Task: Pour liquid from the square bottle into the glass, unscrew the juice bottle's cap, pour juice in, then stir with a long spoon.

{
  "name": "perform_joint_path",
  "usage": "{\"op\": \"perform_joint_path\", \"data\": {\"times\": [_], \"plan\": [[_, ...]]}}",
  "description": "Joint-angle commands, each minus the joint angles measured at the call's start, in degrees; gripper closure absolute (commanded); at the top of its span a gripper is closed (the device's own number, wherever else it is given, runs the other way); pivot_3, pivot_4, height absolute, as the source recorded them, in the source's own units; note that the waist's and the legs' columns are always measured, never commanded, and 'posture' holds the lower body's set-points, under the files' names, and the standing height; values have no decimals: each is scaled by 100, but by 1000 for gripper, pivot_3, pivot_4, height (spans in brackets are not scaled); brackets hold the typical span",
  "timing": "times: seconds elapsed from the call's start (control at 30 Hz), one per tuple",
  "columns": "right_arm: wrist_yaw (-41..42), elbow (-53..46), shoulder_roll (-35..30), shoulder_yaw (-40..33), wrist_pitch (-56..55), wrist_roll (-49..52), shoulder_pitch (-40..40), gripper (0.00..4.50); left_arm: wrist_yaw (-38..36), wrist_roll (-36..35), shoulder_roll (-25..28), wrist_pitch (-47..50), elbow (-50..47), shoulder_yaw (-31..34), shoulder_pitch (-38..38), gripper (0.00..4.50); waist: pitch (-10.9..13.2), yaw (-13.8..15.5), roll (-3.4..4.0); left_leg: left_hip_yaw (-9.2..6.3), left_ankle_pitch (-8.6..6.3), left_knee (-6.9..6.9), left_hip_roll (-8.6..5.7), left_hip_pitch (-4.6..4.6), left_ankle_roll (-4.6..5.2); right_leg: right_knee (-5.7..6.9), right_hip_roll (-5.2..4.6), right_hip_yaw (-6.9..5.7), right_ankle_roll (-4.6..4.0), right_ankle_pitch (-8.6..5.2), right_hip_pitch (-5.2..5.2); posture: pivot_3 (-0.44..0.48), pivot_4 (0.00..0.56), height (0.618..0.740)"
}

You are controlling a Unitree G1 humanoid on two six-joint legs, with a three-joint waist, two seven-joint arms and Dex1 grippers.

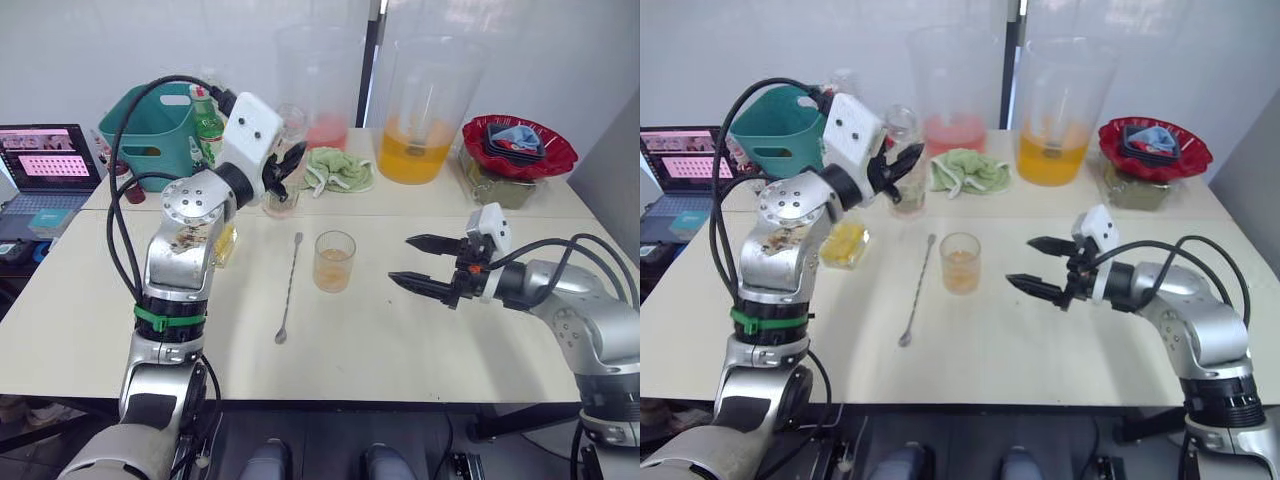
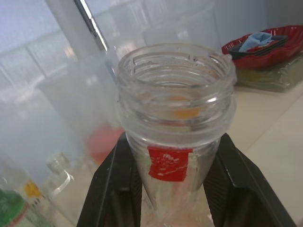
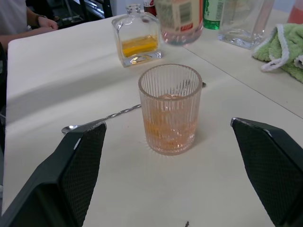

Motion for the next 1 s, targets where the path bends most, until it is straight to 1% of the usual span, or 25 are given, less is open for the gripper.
{"op": "perform_joint_path", "data": {"times": [0.03, 0.13, 0.23, 0.33, 0.4, 0.5, 0.6, 0.67, 0.77, 0.9, 1.0], "plan": [[243, 95, -36, 59, -6, 35, -294, 45, -153, -899, 480, 1545, -1022, 994, 149, 3180, 0, -20, 0, -1, 0, 0, 2, 0, 0, -1, 3, -1, 0, 0, 0, 0, 150, 740], [454, 262, -51, 203, -20, -24, -472, 45, -248, -1535, 910, 2537, -1533, 1691, 329, 3180, 1, -56, 0, -7, 0, -2, 8, -1, 0, 1, 7, 1, 0, 0, -8, 0, 150, 740], [691, 369, -23, 265, -58, 30, -591, 45, -330, -1986, 1287, 3164, -2075, 2209, 711, 3180, 0, -45, 0, -8, 0, -2, 7, 2, -1, -3, 4, 2, 0, 0, -1, 0, 150, 740], [977, 442, 65, 280, -164, 133, -674, 45, -323, -2348, 1486, 3535, -2340, 2837, 1000, 3180, 0, 11, -1, -8, 0, -2, 7, 4, -1, -4, 3, 3, 0, 0, 2, 0, 150, 740], [1074, 418, 160, 277, -60, 268, -754, 45, -426, -2508, 1758, 3503, -2282, 3208, 1244, 3180, 1, 20, -3, -7, -1, -2, 7, 4, -1, -3, 3, 1, -1, 0, 2, 0, 150, 740], [1230, 300, 220, 350, 11, 338, -810, 45, -501, -2345, 2362, 2969, -1640, 3718, 1730, 3180, 2, 7, -4, -8, -1, -5, 8, 7, -2, -1, 3, 7, -1, 0, -1, 0, 150, 740], [1231, 321, 269, 410, -13, 266, -841, 45, -366, -2320, 2573, 2314, -842, 4135, 1749, 3180, 2, 23, -4, -8, -1, -10, 9, 13, -2, -1, 3, 7, -2, 0, -1, 0, 150, 740], [1204, 326, 303, 429, -17, 245, -863, 45, -216, -2163, 2693, 1785, -324, 4157, 1757, 3180, 1, 45, -6, -7, -1, -9, 8, 12, -3, -6, 1, 5, -2, 0, 3, 0, 150, 740], [1158, 301, 317, 427, 0, 239, -854, 45, -26, -2087, 2753, 1279, 194, 4008, 1680, 3180, 0, 86, -8, -7, -1, -9, 4, 11, -4, -7, -5, 3, -2, 0, 5, 0, 150, 740], [1056, 223, 299, 384, 33, 246, -784, 45, 181, -1893, 2762, 338, 1325, 3629, 1272, 3180, -1, 112, -12, -5, -1, -9, 3, 10, -7, -4, -6, 1, -3, 1, 0, 0, 150, 740], [951, 149, 280, 346, 51, 237, -702, 45, 183, -1690, 2678, -410, 2361, 3083, 771, 3180, -2, 126, -15, -4, -1, -9, 2, 7, -7, 0, -7, 3, -4, 1, -4, 0, 150, 740]]}}
